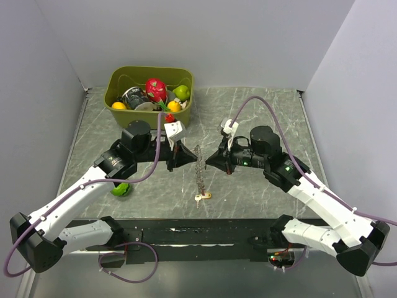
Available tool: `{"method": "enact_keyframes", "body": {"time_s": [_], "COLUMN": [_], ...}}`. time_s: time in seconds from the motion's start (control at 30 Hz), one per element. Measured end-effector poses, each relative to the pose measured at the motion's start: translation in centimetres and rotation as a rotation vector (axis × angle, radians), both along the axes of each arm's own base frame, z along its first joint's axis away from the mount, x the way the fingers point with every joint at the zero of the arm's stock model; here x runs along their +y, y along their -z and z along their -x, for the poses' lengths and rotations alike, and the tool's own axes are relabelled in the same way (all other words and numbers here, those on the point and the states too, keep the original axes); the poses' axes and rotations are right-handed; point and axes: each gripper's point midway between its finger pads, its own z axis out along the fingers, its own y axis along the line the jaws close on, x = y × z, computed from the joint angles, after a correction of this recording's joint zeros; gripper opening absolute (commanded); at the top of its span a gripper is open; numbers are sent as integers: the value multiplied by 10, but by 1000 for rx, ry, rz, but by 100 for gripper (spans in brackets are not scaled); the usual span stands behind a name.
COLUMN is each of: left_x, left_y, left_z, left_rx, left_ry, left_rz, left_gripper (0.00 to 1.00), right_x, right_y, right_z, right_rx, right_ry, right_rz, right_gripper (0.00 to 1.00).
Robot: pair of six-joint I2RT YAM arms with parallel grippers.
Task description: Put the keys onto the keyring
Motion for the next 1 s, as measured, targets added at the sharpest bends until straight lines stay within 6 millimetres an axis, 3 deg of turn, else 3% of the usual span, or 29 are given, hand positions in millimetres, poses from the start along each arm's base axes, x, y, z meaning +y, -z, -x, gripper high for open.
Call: {"method": "enact_keyframes", "body": {"time_s": [1.0], "left_x": [-8], "left_y": [25], "left_z": [4], "left_rx": [58], "left_ry": [0], "left_rz": [-73], "left_gripper": [1], "right_x": [11], "right_y": [-2], "right_z": [3], "right_rx": [23], "right_ry": [-64], "right_rz": [-10], "right_gripper": [0]}}
